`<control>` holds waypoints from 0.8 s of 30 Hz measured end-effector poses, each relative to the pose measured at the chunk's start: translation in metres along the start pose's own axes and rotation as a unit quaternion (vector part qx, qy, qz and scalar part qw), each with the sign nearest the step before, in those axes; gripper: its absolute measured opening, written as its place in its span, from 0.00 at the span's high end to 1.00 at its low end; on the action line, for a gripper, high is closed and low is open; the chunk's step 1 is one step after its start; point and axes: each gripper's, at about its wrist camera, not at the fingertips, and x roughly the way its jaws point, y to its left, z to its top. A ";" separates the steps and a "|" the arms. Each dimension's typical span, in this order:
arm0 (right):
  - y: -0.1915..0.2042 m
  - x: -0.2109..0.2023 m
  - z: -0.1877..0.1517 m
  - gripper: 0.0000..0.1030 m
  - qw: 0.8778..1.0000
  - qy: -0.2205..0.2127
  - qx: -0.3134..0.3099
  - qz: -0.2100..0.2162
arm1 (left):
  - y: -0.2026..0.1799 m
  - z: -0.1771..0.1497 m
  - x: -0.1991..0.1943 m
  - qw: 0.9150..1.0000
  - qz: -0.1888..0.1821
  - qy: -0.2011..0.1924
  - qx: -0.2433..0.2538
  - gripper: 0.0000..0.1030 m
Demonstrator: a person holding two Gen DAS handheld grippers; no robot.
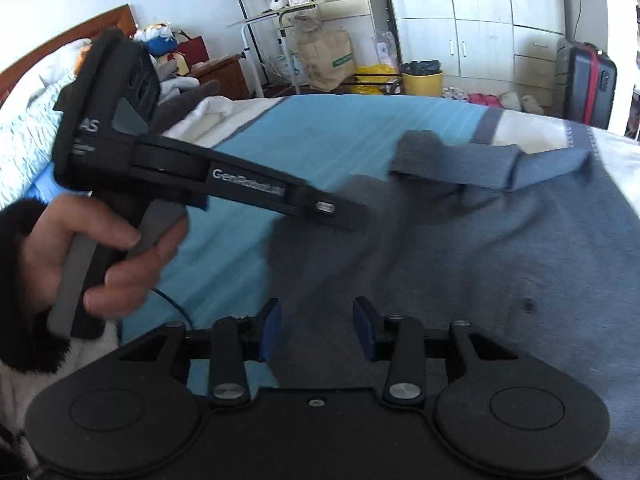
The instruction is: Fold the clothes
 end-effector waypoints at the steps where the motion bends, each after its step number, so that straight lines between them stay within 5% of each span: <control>1: 0.001 0.003 0.000 0.51 1.000 0.000 0.006 0.002 | 0.000 0.000 0.003 1.000 -0.016 0.002 -0.012 0.87; 5: 0.002 0.017 -0.001 0.56 0.999 0.009 -0.009 -0.031 | 0.005 -0.006 0.025 0.998 -0.032 0.030 -0.039 0.87; 6: -0.002 0.021 -0.001 0.81 0.998 0.018 -0.009 -0.053 | 0.006 -0.008 0.026 0.998 -0.024 0.035 -0.040 0.87; 7: -0.009 0.023 -0.002 0.88 0.998 0.024 0.003 -0.062 | 0.006 -0.011 0.027 0.998 -0.014 0.038 -0.038 0.87; 13: -0.052 0.004 -0.008 0.90 0.990 -0.004 0.112 -0.085 | 0.001 -0.013 -0.003 1.000 0.004 -0.015 -0.015 0.74; 16: -0.062 -0.009 -0.012 0.91 0.986 -0.016 0.129 -0.103 | 0.007 -0.009 -0.009 0.998 0.042 -0.038 -0.014 0.59; 18: -0.070 -0.012 -0.015 0.91 0.983 -0.013 0.147 -0.112 | 0.018 -0.007 -0.006 0.997 0.065 -0.034 -0.031 0.59; 21: -0.088 -0.001 -0.012 0.91 0.975 0.004 0.180 -0.128 | 0.049 -0.011 0.006 0.989 0.069 0.018 -0.131 0.59; 24: -0.099 0.004 -0.012 0.91 0.972 0.003 0.200 -0.120 | 0.065 -0.018 0.014 0.979 0.034 0.032 -0.201 0.59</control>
